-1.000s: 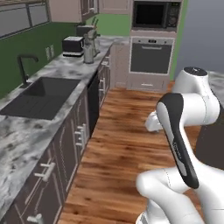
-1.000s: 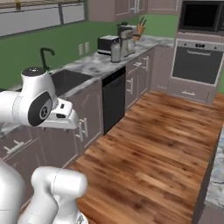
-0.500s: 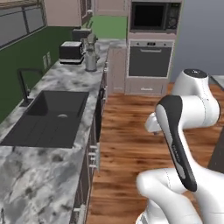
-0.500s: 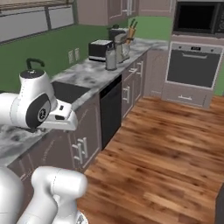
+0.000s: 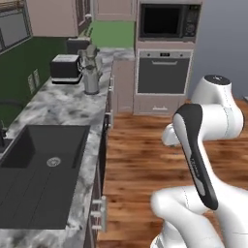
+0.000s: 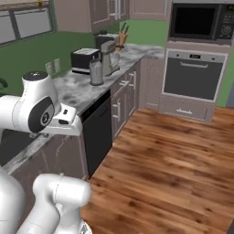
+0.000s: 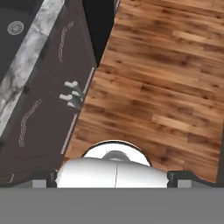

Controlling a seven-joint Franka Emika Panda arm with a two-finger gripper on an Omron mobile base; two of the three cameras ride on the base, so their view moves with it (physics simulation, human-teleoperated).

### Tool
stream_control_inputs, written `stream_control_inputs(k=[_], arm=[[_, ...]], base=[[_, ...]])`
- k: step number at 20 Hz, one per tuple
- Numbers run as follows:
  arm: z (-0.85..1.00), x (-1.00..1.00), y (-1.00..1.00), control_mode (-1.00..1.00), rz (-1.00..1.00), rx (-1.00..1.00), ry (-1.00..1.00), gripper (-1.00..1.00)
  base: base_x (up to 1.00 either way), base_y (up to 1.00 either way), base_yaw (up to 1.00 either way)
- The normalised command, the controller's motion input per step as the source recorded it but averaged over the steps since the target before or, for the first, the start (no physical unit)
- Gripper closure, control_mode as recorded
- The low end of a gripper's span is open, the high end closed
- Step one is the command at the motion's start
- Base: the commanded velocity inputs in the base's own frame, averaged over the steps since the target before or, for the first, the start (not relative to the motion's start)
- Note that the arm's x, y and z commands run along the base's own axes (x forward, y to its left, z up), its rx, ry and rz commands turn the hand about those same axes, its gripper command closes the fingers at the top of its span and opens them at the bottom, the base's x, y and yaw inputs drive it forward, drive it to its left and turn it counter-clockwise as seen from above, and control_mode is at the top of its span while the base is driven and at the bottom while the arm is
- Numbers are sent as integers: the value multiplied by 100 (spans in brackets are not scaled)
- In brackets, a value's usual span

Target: Navigate to the stand mixer.

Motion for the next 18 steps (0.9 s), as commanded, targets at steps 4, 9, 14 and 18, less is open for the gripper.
stream_control_inputs(k=[4,9,14,18], arm=[[0,0,0,100,0,0,0,-100],[0,0,0,100,0,0,0,-100],[0,0,0,100,0,0,0,-100],[0,0,0,100,0,0,0,-100]], base=[[100,-9,0],[100,-10,0],[100,-20,0],[100,-28,0]])
